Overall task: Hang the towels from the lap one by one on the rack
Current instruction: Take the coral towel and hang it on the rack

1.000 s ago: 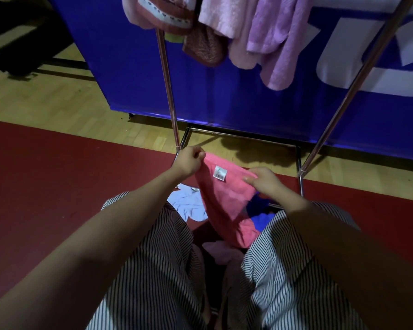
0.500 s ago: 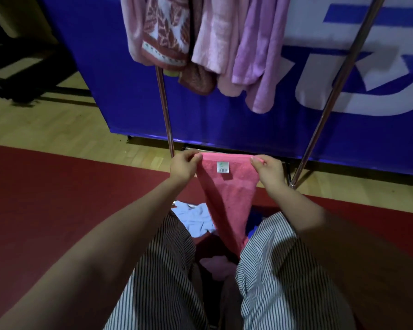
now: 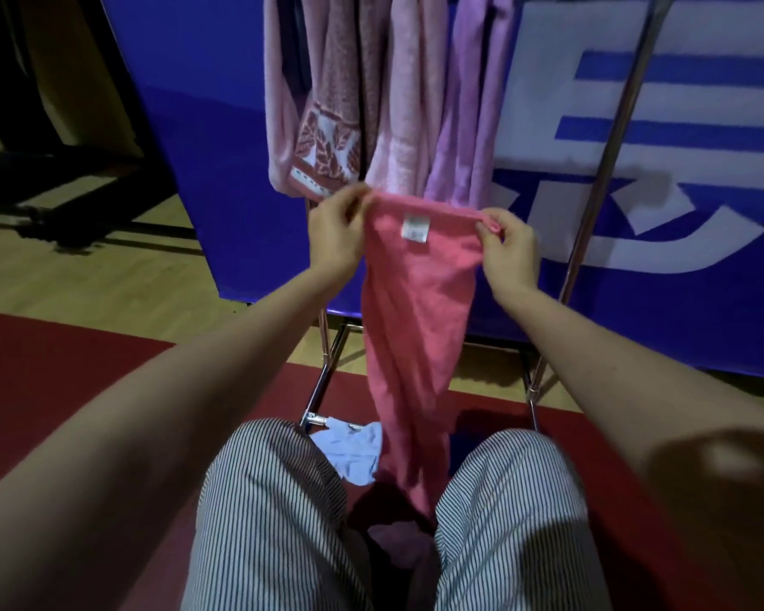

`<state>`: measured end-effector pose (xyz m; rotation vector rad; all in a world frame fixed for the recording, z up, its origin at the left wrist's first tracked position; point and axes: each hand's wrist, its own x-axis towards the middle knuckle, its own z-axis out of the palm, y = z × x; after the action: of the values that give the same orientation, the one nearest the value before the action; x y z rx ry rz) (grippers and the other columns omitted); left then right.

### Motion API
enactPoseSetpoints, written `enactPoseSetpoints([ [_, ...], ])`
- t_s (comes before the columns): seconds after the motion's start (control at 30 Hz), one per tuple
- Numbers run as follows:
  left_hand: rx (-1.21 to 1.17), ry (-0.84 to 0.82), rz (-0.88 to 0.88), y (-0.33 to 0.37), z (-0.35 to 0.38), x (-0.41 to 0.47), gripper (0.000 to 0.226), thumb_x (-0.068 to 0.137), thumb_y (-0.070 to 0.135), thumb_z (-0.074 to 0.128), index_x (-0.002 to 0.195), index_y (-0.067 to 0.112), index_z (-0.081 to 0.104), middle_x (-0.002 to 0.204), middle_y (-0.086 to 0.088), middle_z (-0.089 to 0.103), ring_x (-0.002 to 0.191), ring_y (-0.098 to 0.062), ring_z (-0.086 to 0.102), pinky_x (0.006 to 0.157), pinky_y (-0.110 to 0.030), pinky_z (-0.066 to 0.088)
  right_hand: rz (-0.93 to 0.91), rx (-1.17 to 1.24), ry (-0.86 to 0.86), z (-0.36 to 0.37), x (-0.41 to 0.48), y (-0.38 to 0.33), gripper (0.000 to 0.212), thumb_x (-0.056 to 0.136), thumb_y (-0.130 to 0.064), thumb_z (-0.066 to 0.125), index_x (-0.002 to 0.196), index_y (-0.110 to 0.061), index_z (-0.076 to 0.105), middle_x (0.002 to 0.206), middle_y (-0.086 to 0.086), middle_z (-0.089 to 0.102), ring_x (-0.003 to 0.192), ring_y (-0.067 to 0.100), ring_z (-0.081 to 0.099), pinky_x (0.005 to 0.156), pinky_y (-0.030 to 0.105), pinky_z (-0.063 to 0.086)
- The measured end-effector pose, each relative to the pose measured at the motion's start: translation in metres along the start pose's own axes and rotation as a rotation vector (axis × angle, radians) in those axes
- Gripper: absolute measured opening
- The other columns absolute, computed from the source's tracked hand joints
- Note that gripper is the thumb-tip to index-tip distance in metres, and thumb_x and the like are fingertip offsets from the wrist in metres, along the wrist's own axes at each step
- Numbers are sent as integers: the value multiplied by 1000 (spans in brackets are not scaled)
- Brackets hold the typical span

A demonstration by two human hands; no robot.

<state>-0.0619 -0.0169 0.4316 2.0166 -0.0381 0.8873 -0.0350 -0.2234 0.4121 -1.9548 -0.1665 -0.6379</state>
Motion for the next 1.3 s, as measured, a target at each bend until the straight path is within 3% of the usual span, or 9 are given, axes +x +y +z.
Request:
enactPoseSetpoints([
  [0.1,166,-220,33,-5,-8,1,19,88,20,61,92,5,71,84,-12,72,76,-6,55,70,-29,46,19,-130,-154,-14,1,6,19,86,-13,61,101,-5,71,98,13,71,93,24,64,85,38,51],
  [0.2,25,-102,59,9,-12,21,19,88,19,62,95,4,71,81,-7,70,79,-7,57,71,-26,47,50,50,-76,-17,13,-11,22,87,-12,60,106,-5,70,99,7,70,92,16,61,86,33,51],
  [0.43,83,-214,2,18,-21,50,20,88,18,59,87,2,70,72,-11,63,62,-10,58,62,-31,57,66,48,-132,-20,32,-29,20,87,-11,61,102,-3,71,97,15,71,86,17,61,87,38,52],
  [0.5,189,-248,-5,26,-19,48,19,89,15,57,85,2,70,71,-7,62,56,-9,55,50,-19,45,109,-7,-134,-18,34,-30,20,86,-14,60,94,1,72,90,20,71,81,23,61,80,40,52],
  [0.6,330,-230,-85,24,-13,39,21,87,16,53,83,3,69,75,-8,63,69,-17,54,59,-23,36,218,-71,-160,-7,26,-31,24,82,-15,58,68,4,65,60,18,55,62,23,47,58,32,40],
  [0.73,323,-181,-276,22,7,13,23,83,14,50,82,-1,68,79,-19,67,74,-33,61,61,-30,41,363,-186,-190,12,7,-38,38,84,-21,57,48,-16,44,52,2,43,52,21,41,45,25,27],
  [0.9,167,-133,-319,25,34,-27,23,86,24,56,88,6,70,88,-18,70,87,-33,64,72,-36,49,520,-13,-190,44,-15,-41,31,81,-34,61,76,-4,67,79,18,68,81,36,67,74,42,57],
  [1.13,-226,-49,-391,22,48,-54,17,86,25,65,82,10,72,69,0,66,62,-6,57,55,-14,44,652,303,-154,49,-34,-43,25,85,-25,64,61,-19,64,61,4,61,73,26,64,82,48,56],
  [1.3,-322,-189,-386,14,47,-61,27,85,20,66,106,4,70,91,-13,73,86,-22,69,82,-37,56,775,412,-199,47,-38,-43,47,93,-45,46,88,-4,69,84,14,69,84,28,66,85,42,55],
])
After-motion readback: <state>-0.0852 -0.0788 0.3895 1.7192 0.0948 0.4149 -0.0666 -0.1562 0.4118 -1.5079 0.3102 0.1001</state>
